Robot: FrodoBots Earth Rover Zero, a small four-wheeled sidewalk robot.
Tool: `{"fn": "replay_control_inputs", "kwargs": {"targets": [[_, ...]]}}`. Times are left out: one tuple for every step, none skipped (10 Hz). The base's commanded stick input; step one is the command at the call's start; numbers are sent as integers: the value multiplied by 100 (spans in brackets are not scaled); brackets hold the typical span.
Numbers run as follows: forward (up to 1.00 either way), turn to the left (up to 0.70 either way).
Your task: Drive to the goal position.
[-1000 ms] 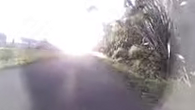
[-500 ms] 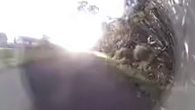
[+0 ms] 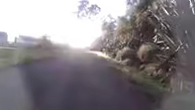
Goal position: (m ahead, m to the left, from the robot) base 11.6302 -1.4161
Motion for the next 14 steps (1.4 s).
{"fn": "replay_control_inputs", "kwargs": {"targets": [[100, 0], [100, 0], [100, 0], [100, 0], [100, 0], [100, 0], [100, 0], [100, 0], [100, 0], [100, 0], [100, 0], [100, 0], [100, 0], [100, 0]]}}
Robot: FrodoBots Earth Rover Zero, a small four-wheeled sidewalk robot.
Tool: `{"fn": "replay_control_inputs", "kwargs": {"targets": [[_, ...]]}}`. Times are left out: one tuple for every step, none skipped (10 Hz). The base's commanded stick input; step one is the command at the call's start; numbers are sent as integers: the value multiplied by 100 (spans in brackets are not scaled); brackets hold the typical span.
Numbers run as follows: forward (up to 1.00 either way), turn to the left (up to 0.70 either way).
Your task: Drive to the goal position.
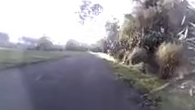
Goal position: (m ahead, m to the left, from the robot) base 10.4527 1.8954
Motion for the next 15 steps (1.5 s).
{"fn": "replay_control_inputs", "kwargs": {"targets": [[100, 0], [100, 0], [100, 0], [100, 0], [100, 0], [100, 0], [100, 0], [100, 0], [100, 0], [100, 0], [100, 0], [100, 0], [100, 0], [100, 0], [100, 0]]}}
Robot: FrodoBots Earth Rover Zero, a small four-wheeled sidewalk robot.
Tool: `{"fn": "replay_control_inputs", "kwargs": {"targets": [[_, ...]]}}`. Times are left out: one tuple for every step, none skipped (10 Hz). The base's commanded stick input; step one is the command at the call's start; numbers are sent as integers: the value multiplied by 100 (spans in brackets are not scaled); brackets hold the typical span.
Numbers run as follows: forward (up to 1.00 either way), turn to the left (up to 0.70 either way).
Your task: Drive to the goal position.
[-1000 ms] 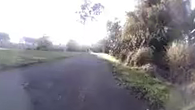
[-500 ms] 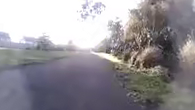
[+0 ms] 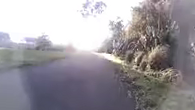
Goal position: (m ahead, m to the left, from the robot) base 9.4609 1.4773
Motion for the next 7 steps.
{"fn": "replay_control_inputs", "kwargs": {"targets": [[100, 0], [100, 0], [100, 0], [100, 0], [100, 0], [100, 0], [100, 0]]}}
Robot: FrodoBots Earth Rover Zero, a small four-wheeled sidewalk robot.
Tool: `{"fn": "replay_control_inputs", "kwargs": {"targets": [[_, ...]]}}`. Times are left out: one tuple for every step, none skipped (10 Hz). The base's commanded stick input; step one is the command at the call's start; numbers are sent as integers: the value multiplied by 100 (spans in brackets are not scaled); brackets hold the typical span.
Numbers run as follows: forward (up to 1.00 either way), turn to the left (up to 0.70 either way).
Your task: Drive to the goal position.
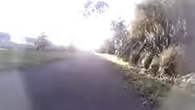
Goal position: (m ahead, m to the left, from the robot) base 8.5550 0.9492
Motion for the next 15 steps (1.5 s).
{"fn": "replay_control_inputs", "kwargs": {"targets": [[100, 0], [100, 0], [100, -13], [100, -26], [100, -40], [100, -40], [100, -40], [100, 0], [100, 0], [100, 0], [100, 0], [100, 0], [100, 0], [100, 0], [100, 0]]}}
